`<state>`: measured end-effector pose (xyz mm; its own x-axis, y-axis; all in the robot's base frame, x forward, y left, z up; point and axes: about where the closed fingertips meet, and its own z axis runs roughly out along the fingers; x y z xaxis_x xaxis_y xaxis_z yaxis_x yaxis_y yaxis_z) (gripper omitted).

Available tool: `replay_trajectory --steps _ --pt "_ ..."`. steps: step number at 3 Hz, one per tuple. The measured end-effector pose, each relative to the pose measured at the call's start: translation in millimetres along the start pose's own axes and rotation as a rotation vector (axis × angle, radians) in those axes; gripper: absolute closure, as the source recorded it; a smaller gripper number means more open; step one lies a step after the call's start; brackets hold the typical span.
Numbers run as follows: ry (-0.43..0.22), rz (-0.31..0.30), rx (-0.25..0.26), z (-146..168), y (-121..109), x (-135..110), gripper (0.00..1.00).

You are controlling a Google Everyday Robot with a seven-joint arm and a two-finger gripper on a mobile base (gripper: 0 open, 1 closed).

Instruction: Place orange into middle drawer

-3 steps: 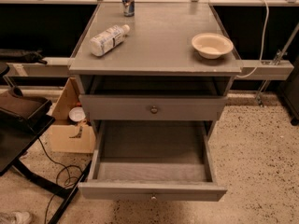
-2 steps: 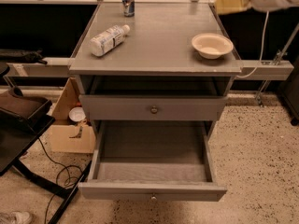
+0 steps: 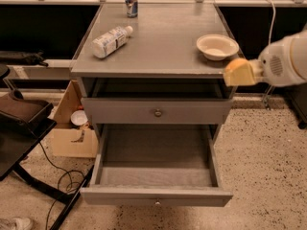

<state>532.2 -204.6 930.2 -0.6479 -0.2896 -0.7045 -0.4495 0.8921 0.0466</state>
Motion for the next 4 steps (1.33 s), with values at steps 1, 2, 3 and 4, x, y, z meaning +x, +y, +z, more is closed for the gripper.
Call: replay_trajectory --steps 1,2,3,4 --pt "-0.057 0.031 -0.053 29 -24 41 1.0" --pt "-0.131 0.064 -0.126 75 -70 89 1.0" --pt "-0.158 0.104 -0.185 109 -99 127 1.0" --pt "-0.187 0.113 -0.226 129 -119 147 1.0"
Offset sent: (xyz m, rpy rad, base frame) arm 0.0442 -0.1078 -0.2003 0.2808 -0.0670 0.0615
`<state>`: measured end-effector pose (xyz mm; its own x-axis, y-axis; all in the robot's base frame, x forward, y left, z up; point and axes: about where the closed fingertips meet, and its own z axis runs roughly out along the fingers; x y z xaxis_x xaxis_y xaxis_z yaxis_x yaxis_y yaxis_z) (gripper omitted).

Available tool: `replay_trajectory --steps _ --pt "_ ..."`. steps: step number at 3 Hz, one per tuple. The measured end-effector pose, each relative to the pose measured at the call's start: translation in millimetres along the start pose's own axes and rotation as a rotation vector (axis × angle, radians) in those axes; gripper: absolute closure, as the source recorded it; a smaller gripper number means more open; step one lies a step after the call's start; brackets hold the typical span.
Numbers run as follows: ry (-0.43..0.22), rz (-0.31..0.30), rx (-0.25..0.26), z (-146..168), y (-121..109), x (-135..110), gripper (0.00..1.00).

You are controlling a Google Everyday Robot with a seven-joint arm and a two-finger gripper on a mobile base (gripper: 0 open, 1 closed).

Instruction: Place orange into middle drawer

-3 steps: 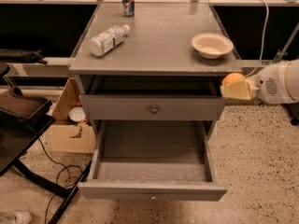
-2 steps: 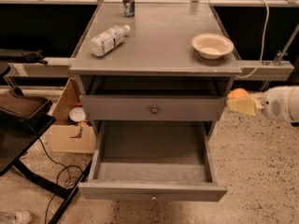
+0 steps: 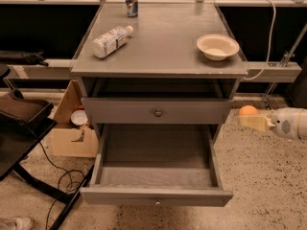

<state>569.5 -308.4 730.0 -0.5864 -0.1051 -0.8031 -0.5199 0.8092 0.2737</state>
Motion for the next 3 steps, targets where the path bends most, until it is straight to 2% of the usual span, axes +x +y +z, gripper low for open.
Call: replay_trajectory --steps 1,2,3 --pt "0.003 -0.006 -0.011 5 2 4 1.0" --pt "0.02 -0.041 -0.078 39 11 27 1.0" --pt "0.081 -0.127 -0.185 99 27 84 1.0"
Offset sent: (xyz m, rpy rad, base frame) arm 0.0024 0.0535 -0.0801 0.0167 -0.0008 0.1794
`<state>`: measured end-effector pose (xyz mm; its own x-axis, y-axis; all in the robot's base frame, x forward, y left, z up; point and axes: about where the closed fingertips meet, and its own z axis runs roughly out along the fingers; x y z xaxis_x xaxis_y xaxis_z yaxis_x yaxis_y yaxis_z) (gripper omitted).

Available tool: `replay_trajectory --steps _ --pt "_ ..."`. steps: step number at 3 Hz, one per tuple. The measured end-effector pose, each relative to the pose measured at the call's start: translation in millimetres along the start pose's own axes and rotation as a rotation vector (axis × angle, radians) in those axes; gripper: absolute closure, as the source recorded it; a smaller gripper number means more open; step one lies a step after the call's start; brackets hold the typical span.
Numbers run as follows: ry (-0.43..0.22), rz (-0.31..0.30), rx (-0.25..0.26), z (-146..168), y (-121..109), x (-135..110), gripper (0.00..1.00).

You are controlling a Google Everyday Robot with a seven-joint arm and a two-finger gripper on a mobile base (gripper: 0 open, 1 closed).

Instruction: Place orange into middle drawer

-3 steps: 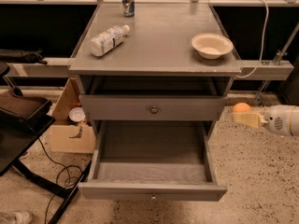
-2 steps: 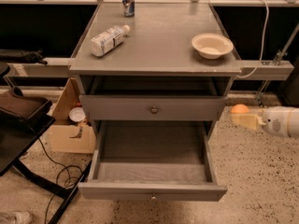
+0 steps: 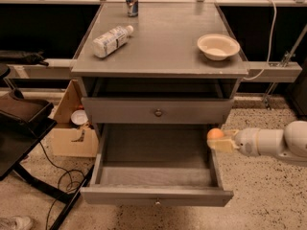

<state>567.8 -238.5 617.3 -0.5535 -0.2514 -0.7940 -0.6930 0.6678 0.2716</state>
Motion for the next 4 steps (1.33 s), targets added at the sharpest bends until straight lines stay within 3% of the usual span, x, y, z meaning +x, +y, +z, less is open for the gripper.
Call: replay_trajectory --steps 1,2,3,4 --pt "0.052 -0.091 -0.115 72 4 69 1.0" --pt "0.069 -0.123 -0.168 102 10 103 1.0" --pt "0.07 -0.16 -0.202 134 21 132 1.0" --pt "0.141 -0.185 -0.204 165 29 173 1.0"
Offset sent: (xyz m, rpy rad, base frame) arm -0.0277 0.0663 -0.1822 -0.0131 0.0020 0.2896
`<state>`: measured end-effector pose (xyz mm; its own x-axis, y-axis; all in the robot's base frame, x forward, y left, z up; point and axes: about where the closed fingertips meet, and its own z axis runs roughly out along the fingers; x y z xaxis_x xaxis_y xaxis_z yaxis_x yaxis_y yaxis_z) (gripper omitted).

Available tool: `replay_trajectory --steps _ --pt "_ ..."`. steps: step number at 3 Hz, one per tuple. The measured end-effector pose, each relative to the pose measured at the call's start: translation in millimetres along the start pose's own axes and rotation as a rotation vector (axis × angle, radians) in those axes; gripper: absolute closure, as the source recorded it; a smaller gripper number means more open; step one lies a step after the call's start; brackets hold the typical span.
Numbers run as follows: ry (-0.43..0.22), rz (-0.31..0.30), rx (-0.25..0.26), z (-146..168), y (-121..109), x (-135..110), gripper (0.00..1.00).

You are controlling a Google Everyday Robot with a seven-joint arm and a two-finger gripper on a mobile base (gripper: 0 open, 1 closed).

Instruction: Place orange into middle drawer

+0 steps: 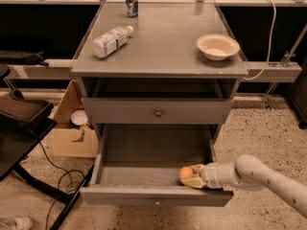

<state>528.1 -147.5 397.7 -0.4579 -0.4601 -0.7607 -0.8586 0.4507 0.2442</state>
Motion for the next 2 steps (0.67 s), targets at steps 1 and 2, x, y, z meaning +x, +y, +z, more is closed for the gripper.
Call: replay_trajectory --steps 1,2 --pt "0.033 -0.006 0.011 5.9 1.2 2.7 1.0" --pt "0.033 -0.006 0.011 5.9 1.2 2.7 0.82"
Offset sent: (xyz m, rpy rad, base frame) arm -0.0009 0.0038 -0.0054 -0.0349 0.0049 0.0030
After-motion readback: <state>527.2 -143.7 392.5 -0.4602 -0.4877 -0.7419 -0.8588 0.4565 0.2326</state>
